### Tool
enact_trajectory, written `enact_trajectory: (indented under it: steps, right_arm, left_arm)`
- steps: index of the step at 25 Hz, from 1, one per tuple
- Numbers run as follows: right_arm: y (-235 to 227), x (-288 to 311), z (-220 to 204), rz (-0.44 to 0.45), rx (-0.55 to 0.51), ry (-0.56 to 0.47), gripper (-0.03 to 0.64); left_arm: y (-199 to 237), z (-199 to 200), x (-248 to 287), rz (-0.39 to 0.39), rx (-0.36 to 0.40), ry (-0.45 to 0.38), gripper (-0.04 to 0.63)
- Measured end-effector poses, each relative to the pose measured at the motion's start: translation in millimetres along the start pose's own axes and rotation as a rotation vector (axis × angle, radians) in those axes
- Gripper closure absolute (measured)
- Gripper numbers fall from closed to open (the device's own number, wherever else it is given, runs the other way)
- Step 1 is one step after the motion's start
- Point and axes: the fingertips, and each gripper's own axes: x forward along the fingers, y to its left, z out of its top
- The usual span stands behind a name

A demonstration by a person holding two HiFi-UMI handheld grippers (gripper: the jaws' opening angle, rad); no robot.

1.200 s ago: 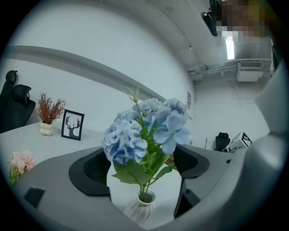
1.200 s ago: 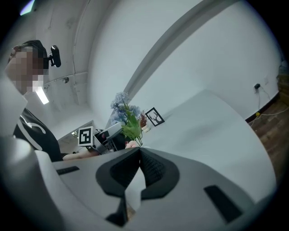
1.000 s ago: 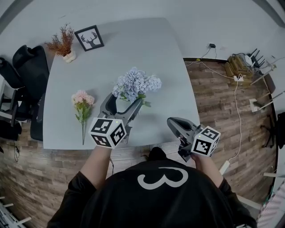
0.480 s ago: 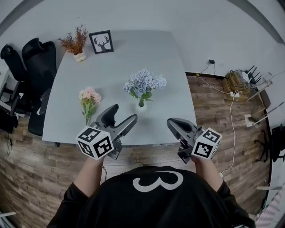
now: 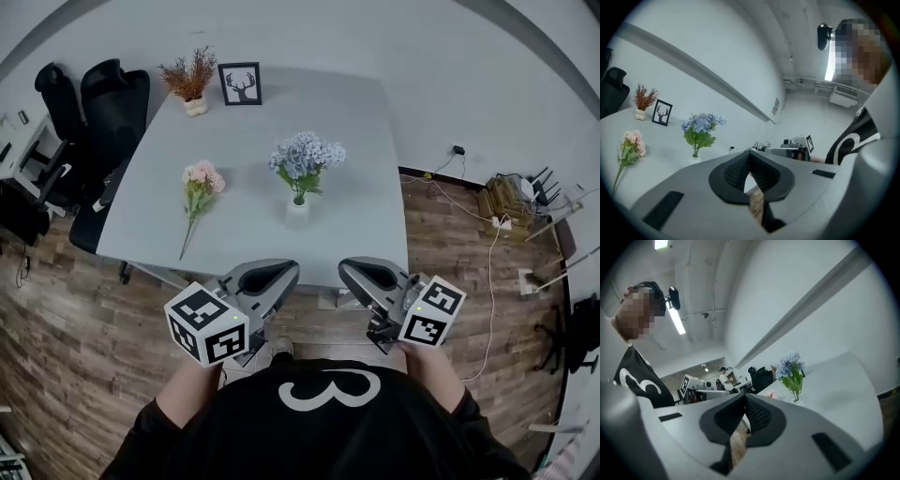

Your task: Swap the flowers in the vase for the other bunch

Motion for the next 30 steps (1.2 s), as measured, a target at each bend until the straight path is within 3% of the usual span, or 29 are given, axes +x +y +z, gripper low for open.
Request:
enact_trajectory:
  steps: [7, 13, 18, 30]
  right_arm:
    - [44.3, -47.8, -13.7, 0.061, -0.014, -0.009, 0.609]
    - [63.6, -79.7, -32.0, 0.041, -0.029, -0.002, 0.609]
    - [74.1, -93.6, -39.3, 0.045, -0.042, 0.003, 0.609]
    - [86.5, -111.3, -40.4, 0.039, -0.072, -0.007, 0.609]
  left_arm:
    - [-66.8, -30.9, -7.1, 0.012, -0.005, 0.016, 0.584]
    - [-104.1, -39.6, -14.5, 0.028, 0.024, -0.004, 0.584]
    - [-121.2, -48.9, -14.9, 0.073, 0.082, 0.024, 0.584]
    - [-135.4, -55.8, -10.6, 0.092, 0.057, 0.025, 0.584]
